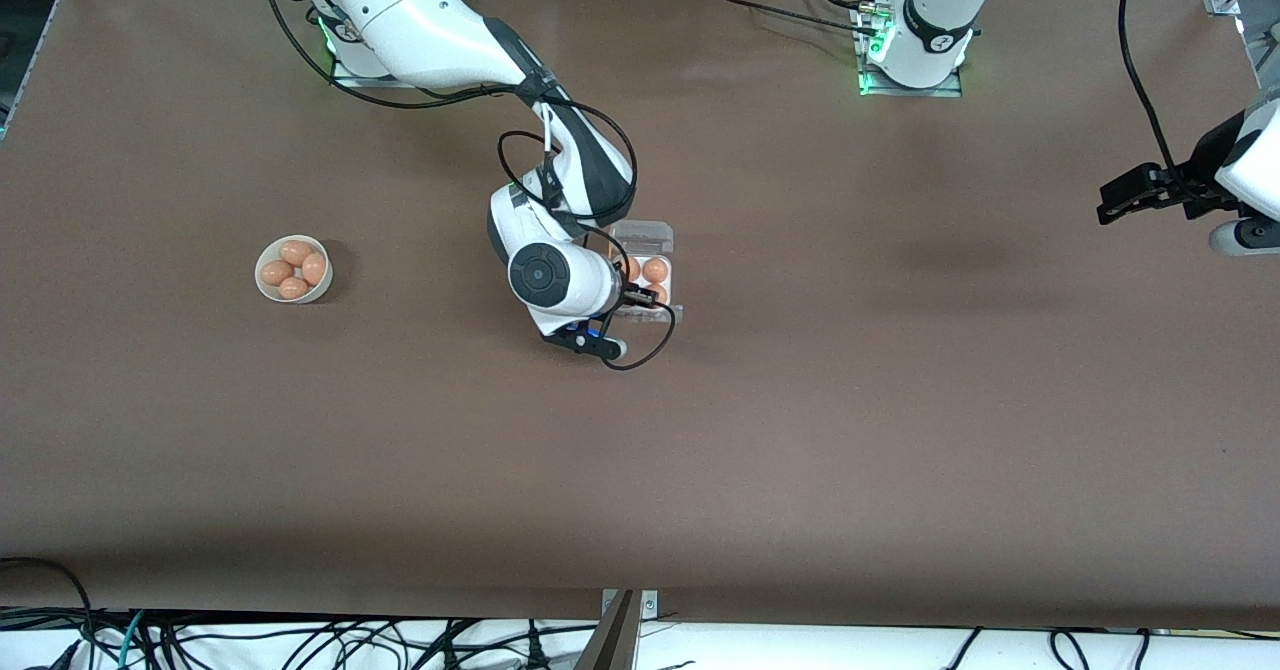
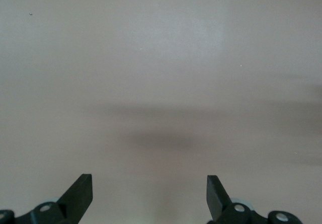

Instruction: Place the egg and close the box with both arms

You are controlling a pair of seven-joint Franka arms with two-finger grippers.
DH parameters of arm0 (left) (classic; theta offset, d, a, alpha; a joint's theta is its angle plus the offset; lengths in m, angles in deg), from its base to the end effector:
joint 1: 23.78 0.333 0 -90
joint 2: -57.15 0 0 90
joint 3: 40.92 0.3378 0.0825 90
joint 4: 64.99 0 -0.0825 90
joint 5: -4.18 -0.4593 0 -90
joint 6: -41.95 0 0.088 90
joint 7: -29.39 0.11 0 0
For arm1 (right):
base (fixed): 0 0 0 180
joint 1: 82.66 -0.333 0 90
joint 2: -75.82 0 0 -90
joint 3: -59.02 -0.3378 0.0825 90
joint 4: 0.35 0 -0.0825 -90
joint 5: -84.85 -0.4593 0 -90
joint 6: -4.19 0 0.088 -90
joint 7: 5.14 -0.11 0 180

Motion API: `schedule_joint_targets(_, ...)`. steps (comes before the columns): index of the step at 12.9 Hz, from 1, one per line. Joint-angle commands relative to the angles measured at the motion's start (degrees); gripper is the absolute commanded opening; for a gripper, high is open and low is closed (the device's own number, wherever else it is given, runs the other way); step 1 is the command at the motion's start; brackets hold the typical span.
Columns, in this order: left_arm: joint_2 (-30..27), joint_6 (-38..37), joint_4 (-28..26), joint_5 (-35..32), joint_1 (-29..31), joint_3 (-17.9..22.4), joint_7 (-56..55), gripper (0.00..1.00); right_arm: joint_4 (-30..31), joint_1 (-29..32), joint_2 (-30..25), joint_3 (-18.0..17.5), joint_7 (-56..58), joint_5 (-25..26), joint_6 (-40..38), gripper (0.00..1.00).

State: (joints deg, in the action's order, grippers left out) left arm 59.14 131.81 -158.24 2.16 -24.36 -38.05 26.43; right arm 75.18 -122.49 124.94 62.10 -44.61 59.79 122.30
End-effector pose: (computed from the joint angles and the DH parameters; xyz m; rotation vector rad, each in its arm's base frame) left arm 0.6357 0.0288 0.5903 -3.0975 -0.1397 0.1453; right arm 0.6309 0.5117 0.1832 -2.8930 0.3796 0.4288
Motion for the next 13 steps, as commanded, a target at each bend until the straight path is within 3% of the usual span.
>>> schedule_joint_targets(1,0.74,-1.36,1.93,-1.58,0.23,-0.23,1.02,1.0,-2.22,0.63,0.98,0.17,3.07,-0.43,-0.25,1.0)
schedule_joint_targets(5,0.83,-1.36,1.93,-1.58,0.32,-0.23,1.02,1.0,-2.22,0.9,-1.21,3.41,12.72,0.27,-0.95,1.0)
schedule_joint_targets(13,1.0,-1.36,1.85,-1.49,-0.65,-0.4,0.41,1.0,-1.96,0.9,-6.4,20.98,28.81,0.27,-12.55,1.0)
